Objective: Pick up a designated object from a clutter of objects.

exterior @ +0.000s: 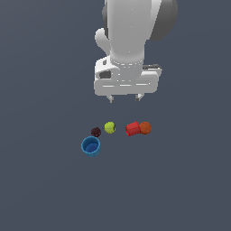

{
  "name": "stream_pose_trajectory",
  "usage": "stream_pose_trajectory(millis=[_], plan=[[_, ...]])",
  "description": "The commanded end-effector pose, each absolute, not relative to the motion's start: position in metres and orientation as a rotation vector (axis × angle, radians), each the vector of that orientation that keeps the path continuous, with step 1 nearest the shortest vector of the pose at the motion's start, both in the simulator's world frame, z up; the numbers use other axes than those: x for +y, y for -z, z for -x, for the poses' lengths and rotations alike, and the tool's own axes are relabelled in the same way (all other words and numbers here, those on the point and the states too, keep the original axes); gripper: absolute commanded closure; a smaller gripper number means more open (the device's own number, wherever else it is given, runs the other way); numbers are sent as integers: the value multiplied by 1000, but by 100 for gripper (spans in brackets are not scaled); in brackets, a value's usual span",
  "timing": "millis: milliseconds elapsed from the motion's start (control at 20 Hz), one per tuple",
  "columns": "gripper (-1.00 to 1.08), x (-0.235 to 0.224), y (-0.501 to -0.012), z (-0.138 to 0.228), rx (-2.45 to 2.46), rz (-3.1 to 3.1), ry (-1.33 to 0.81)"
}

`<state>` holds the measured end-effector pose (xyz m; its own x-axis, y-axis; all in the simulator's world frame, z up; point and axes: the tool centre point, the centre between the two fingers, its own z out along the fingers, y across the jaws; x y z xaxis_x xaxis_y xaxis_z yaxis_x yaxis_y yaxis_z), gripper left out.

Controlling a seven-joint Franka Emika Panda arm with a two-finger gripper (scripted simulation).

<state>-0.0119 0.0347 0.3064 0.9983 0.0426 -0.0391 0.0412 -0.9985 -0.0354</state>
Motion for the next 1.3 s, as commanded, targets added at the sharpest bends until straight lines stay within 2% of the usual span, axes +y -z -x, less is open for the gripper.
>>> stream_pose_trajectory(millis=[0,700,1250], plan=[[-20,35,-306,12,-65,3106,-62],[-20,24,-304,5,6,3110,-54],[-20,16,-273,-8,250,3116,-90]])
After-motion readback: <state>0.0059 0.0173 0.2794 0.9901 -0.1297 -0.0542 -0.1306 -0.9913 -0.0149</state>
